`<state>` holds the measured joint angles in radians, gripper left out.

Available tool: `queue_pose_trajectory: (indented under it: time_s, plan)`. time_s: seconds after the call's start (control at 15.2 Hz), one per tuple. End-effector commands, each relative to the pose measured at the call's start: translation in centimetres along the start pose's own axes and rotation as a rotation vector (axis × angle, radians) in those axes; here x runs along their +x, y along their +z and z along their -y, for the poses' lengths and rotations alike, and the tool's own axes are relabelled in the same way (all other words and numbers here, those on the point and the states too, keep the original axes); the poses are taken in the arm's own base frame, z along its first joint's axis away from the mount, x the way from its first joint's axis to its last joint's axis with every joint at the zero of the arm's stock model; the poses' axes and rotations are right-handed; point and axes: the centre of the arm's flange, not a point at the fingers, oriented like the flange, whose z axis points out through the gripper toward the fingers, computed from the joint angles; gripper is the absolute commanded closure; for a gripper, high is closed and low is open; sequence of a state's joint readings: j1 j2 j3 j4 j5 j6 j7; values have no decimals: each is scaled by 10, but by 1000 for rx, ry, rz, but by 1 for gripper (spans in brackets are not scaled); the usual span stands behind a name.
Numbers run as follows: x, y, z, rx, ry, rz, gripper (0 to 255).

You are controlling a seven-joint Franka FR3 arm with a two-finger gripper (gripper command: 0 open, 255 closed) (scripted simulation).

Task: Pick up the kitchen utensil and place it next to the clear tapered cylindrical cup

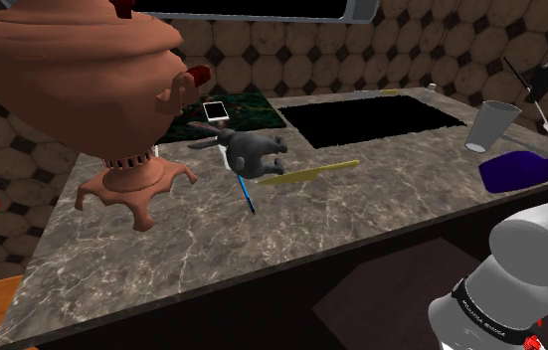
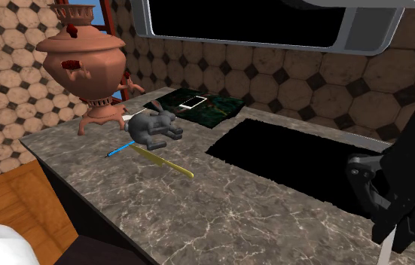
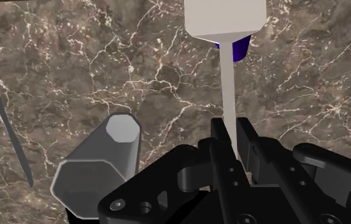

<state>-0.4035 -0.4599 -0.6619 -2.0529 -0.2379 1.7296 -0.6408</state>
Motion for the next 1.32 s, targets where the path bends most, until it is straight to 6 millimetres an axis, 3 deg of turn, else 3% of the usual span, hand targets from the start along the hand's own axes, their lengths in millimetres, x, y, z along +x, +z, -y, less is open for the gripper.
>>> queue_pose_trajectory:
  time_s: [0.0, 1.25]
  plan:
    - [-7, 6, -9, 0, -1, 0, 255]
    - [-13, 106, -9, 0, -1, 0, 255]
